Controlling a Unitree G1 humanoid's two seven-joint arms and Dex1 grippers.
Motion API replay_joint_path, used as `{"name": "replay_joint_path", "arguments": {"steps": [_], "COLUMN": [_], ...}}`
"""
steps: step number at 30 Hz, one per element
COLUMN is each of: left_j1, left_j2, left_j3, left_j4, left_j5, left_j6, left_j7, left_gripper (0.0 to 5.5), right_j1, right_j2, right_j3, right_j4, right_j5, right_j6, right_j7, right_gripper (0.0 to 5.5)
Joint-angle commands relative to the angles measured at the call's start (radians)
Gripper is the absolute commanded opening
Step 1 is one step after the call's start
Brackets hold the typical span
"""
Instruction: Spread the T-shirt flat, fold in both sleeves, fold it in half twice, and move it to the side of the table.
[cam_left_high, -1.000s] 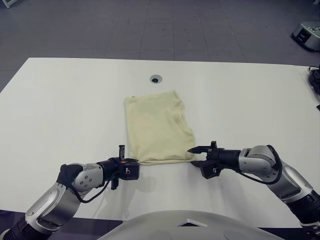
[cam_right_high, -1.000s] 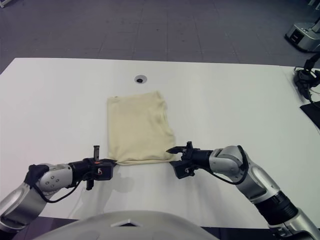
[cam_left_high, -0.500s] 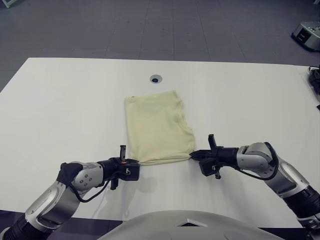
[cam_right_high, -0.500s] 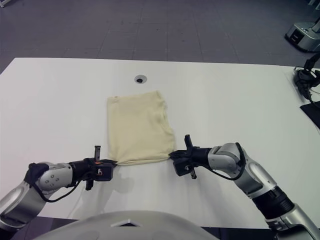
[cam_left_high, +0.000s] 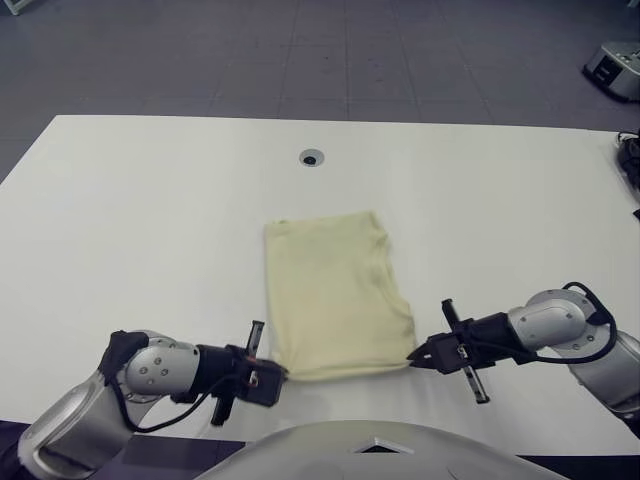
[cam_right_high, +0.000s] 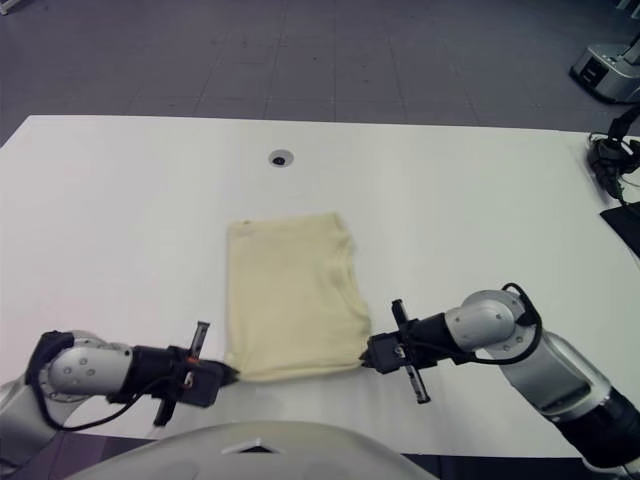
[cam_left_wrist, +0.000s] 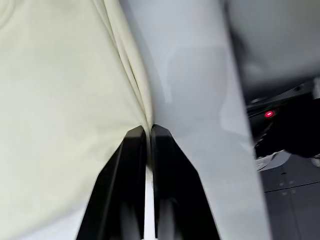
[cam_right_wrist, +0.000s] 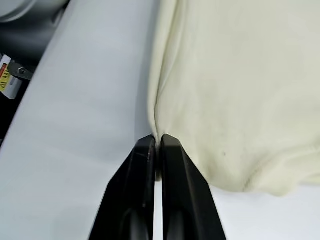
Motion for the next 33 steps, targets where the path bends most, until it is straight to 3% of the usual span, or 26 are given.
{"name": "replay_joint_path", "arguments": {"steps": [1,6,11,16,23,33], "left_j1": [-0.012,-0.054,-0.138,-0.288,-0.519,-0.598], "left_j2": [0.036,0.044,0.069,0.07,0.081,0.067], "left_j3": [0.043,0.093,0.208,0.279,0.23,0.155], "left_j4": [-0.036,-0.019,0.011,0.065,0.256,0.399], "left_j5": [-0.062,-0.147,-0.295,-0.435,-0.439,-0.377], "left_j6": [0.057,0.092,0.152,0.23,0.21,0.144], "left_j7": [-0.016,-0.028,-0.064,-0.064,-0.088,-0.09], "left_gripper": [0.0,0.0,0.0,0.0,0.0,0.0], "right_j1": [0.02,-0.032,-0.311,-0.544,-0.738,-0.861], "right_j2": [-0.05,-0.062,0.008,0.087,0.215,0.349], "right_j3": [-0.031,-0.081,-0.099,-0.026,0.073,0.122], "right_j4": [-0.052,-0.11,0.001,0.158,0.42,0.644], "right_j5": [0.036,0.157,0.241,0.21,0.095,0.001], "right_j6": [0.055,0.178,0.263,0.267,0.176,0.064], "right_j7": [0.021,0.039,0.044,0.061,0.069,0.066], "right_gripper": [0.01,0.01,0.01,0.01,0.01,0.01]}}
